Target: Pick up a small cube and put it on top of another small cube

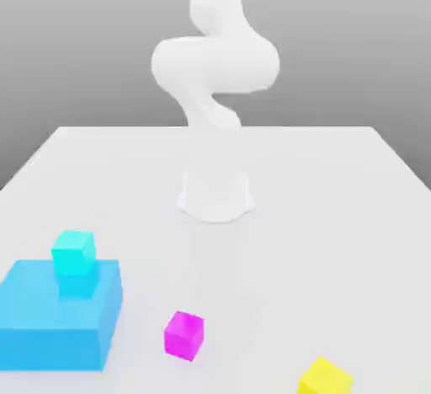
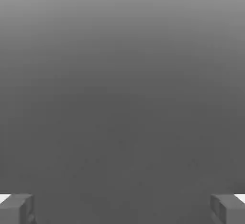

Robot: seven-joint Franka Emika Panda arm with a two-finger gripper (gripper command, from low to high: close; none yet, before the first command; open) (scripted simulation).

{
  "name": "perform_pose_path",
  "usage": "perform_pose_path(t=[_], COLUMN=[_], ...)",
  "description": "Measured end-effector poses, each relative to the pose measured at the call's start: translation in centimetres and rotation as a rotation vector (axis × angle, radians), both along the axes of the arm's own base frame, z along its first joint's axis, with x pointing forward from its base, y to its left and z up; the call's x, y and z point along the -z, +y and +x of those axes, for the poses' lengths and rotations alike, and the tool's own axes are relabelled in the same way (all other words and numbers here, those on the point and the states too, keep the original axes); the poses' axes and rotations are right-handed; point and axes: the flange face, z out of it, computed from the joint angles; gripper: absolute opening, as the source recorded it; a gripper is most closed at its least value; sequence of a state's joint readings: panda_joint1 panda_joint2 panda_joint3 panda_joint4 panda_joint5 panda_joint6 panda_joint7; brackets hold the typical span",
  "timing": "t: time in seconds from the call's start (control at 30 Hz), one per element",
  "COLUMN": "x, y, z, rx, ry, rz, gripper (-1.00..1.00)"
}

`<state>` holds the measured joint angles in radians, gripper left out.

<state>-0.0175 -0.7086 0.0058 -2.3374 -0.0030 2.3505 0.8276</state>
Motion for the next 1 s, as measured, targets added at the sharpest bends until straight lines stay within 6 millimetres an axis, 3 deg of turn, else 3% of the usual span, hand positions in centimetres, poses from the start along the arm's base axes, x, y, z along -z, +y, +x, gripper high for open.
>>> perform_pose_path(t=[0.17, 0.37, 0.53, 0.73, 0.93, 0.97, 1.0], x=[10.3, 23.2, 33.8, 45.5, 52.6, 53.5, 53.5], y=[-1.1, -2.5, -3.6, -4.4, -4.4, -4.3, -4.3], z=[5.4, 8.2, 7.6, 3.8, 3.0, 2.9, 2.9], rx=[0.070, 0.152, 0.222, 0.308, 0.322, 0.322, 0.322], ry=[0.159, 0.343, 0.496, 0.679, 0.712, 0.712, 0.712], rz=[0.027, 0.061, 0.091, 0.130, 0.137, 0.137, 0.137], gripper=[0.00, 0.00, 0.00, 0.00, 0.00, -1.00, -1.00])
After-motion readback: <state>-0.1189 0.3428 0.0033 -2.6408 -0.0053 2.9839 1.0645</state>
